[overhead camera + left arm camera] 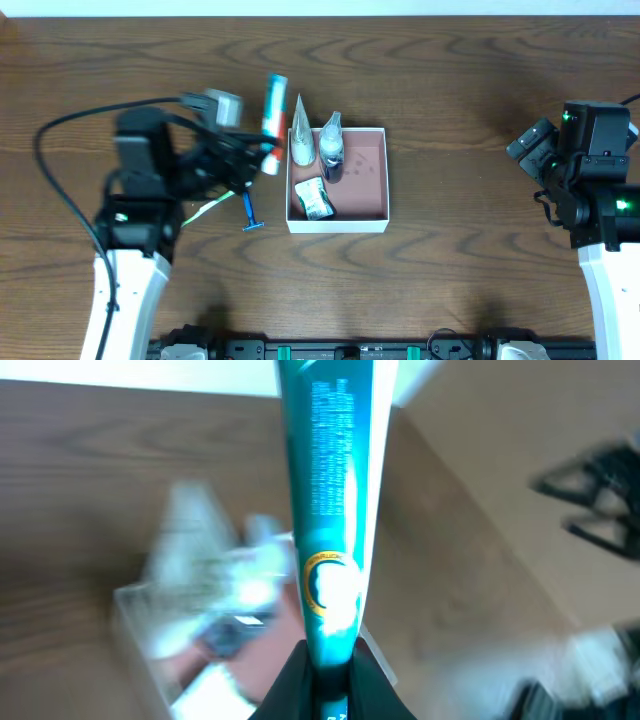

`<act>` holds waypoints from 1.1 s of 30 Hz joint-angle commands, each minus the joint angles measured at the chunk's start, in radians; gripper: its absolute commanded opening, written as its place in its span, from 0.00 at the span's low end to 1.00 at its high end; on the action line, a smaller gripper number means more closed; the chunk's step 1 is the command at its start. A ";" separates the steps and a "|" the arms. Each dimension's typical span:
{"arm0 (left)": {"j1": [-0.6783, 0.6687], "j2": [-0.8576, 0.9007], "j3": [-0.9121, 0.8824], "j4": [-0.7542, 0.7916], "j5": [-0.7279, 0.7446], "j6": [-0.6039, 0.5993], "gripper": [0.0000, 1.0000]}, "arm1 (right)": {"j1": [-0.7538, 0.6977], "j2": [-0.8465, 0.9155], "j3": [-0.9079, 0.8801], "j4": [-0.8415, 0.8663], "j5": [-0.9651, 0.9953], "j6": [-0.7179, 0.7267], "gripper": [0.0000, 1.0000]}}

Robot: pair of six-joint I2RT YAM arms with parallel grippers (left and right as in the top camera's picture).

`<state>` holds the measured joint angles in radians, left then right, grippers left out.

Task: Pack container
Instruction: 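Lift the toothpaste tube and carry it over the box with the left gripper, then lower the toothpaste tube into the box's right side and release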

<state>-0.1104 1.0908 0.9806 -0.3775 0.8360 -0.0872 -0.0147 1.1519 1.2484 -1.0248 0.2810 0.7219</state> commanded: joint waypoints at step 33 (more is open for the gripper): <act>-0.723 0.584 0.024 0.230 -1.093 -0.411 0.05 | -0.005 0.000 0.008 -0.001 0.006 -0.013 0.99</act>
<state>-0.8333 1.6505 0.9806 -0.1520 -0.2100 -0.4206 -0.0147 1.1519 1.2484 -1.0248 0.2810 0.7219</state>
